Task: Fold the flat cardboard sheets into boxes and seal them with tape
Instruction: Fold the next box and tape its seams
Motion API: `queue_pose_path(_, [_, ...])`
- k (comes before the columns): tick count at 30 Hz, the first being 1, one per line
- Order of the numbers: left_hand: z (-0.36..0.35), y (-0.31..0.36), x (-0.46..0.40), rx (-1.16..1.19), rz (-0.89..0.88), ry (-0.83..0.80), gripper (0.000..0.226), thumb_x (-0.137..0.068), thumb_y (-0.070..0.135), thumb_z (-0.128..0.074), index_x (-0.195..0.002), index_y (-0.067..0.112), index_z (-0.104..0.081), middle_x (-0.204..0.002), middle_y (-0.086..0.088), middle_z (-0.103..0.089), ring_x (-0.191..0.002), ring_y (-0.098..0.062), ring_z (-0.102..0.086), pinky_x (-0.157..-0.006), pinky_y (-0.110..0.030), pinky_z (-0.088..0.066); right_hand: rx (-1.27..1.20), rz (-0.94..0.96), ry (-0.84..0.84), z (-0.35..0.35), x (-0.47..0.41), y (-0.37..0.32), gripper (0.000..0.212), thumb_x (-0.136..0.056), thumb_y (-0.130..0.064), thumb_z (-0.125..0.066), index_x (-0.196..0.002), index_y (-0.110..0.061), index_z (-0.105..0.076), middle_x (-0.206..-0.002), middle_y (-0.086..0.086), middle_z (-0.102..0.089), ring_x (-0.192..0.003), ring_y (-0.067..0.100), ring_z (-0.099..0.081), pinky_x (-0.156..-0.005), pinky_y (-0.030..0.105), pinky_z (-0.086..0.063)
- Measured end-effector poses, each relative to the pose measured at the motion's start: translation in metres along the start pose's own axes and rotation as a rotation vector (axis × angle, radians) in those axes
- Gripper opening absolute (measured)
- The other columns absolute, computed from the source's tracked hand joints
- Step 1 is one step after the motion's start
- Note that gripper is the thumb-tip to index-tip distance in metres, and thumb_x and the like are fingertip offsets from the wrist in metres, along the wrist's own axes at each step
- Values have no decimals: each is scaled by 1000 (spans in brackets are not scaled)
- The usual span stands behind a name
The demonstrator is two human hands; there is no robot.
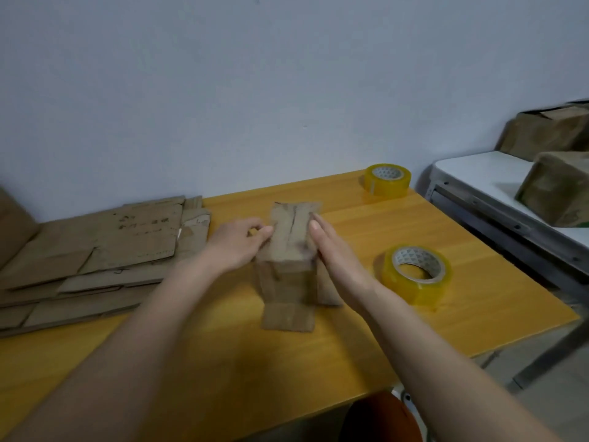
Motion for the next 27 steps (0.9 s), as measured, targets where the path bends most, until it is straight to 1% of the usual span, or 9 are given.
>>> queue_pose_path(2, [1, -3, 17, 62, -19, 25, 26, -97, 42, -47, -78, 29, -60, -71, 8, -60, -76, -18, -59, -60, -27, -39, -61, -14, -57, -13, -1, 0, 56, -98, -50, -34, -145, -19, -39, -147, -1, -44, -135, 14, -40, -115, 41, -30])
queue_pose_path(4, [7, -9, 28, 66, -9, 138, 21, -94, 40, -55, -75, 29, -57, -73, 8, -55, -75, -16, -53, -60, -28, -35, -124, -30, -117, -25, 2, 2, 54, -98, -53, -31, -140, -22, -47, -140, -2, -52, -127, 10, -49, -110, 36, -37])
queue_pose_path(7, [-1, -9, 37, 26, -81, 256, 15, -93, 38, -56, -104, 30, -63, -110, 3, -48, -109, -14, -40, -90, -30, -36, 121, 54, -111, -30, -1, 2, 51, -100, -49, -27, -141, -25, -45, -151, -9, -35, -140, 8, -29, -116, 34, -24])
queue_pose_path(9, [-26, -3, 39, 159, -183, 107, 38, -99, 41, -41, -134, 31, -53, -144, 4, -37, -136, -13, -22, -111, -36, -22, 277, 160, -131, -34, -2, 3, 43, -101, -43, -31, -139, -28, -45, -147, -24, -26, -144, 0, -10, -118, 31, -13])
queue_pose_path(11, [-37, 0, 41, 243, -238, 33, 55, -95, 52, -28, -144, 30, -41, -156, 10, -25, -145, -8, -5, -118, -41, -11, 290, 219, -162, -34, 0, 11, 44, -96, -42, -42, -138, -32, -44, -150, -24, -19, -142, -5, -8, -114, 23, -17])
queue_pose_path(14, [-43, -5, 36, 224, -261, -14, 74, -86, 68, -28, -147, 29, -35, -158, 11, -18, -145, -7, 1, -119, -46, -11, 307, 263, -209, -28, 1, 16, 48, -86, -43, -52, -134, -42, -42, -157, -15, -14, -140, -8, -16, -110, 13, -25])
queue_pose_path(17, [-48, -6, 32, 189, -264, -69, 85, -77, 76, -40, -150, 33, -29, -159, 17, -6, -144, -3, 5, -115, -43, -7, 385, 267, -253, -20, -6, 19, 54, -87, -32, -60, -138, -35, -43, -157, -15, -18, -140, -5, -19, -115, 22, -25])
queue_pose_path(23, [-44, -9, 34, 172, -289, 66, 88, -65, 48, -81, -140, 34, -38, -151, 15, -23, -142, -3, -6, -116, -43, -17, 502, 247, -251, -16, -8, 14, 64, -80, -19, -73, -137, -30, -47, -155, -15, -25, -146, 8, -7, -117, 31, -10])
queue_pose_path(27, [-44, -19, 45, 157, -339, 101, 93, -56, 53, -84, -132, 44, -32, -145, 21, -20, -140, 3, -7, -109, -30, -17, 742, 239, -207, -18, -11, 6, 73, -71, -38, -79, -137, -32, -49, -154, -14, -27, -146, 10, -7, -119, 39, -11])
Point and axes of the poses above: each hand's wrist, its own x-axis away from the middle knuckle, its own z-axis out of the back of the hand, y = z × x, the point moved 9 cm from there along -x, towards the middle knuckle
